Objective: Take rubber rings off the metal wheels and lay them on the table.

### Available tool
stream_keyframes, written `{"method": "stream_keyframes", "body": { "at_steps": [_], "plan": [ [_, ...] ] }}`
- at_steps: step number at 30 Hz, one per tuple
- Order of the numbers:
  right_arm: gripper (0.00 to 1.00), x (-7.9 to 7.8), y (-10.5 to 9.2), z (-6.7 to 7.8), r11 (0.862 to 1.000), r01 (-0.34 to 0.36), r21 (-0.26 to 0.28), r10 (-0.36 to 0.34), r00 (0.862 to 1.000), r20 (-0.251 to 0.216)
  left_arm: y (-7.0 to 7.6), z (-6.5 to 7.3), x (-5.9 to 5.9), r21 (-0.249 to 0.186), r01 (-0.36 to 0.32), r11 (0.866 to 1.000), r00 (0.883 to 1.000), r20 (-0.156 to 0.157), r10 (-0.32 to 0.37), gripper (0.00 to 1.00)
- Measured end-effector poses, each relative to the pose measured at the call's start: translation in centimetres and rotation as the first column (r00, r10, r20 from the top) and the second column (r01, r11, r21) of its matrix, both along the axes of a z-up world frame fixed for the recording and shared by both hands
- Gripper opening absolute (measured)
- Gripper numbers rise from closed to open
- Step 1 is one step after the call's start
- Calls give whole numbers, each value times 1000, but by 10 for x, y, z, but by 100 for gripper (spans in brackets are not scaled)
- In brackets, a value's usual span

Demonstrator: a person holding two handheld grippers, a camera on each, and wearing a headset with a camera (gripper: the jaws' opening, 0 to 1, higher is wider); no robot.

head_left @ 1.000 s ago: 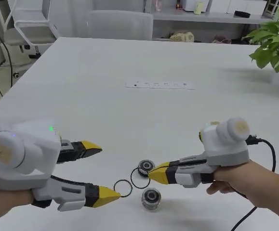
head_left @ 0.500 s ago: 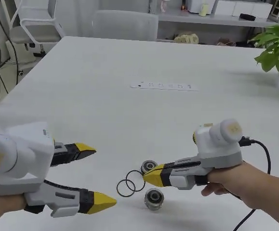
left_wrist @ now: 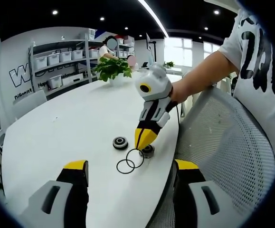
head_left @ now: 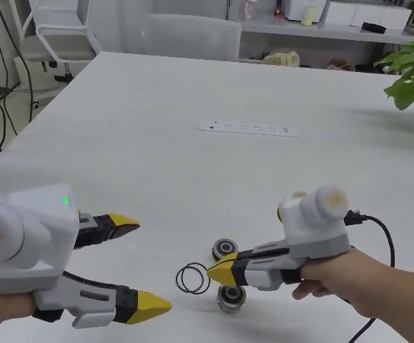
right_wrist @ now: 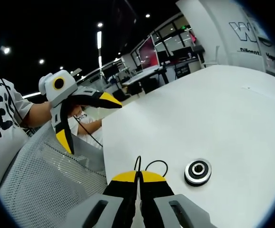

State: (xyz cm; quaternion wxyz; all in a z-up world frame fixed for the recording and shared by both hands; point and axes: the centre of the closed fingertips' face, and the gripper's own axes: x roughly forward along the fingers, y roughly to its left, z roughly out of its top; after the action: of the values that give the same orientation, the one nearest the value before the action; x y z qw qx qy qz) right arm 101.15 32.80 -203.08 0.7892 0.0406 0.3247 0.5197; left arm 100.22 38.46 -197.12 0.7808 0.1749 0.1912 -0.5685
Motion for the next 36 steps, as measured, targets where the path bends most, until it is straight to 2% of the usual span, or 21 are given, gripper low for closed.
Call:
{"method": "stream_keyframes", "body": {
  "at_steps": [22,36],
  "plan": [
    [0,-4,9,-17,999,-31,-43,30,999,-15,0,-3,-3,12,4,1000,1000,-8,-4,71],
    [0,0,7,-29,994,-30,-103,30,1000,-2,3,-6,-6,13,-5,1000,1000,-18,5,70]
  ]
}}
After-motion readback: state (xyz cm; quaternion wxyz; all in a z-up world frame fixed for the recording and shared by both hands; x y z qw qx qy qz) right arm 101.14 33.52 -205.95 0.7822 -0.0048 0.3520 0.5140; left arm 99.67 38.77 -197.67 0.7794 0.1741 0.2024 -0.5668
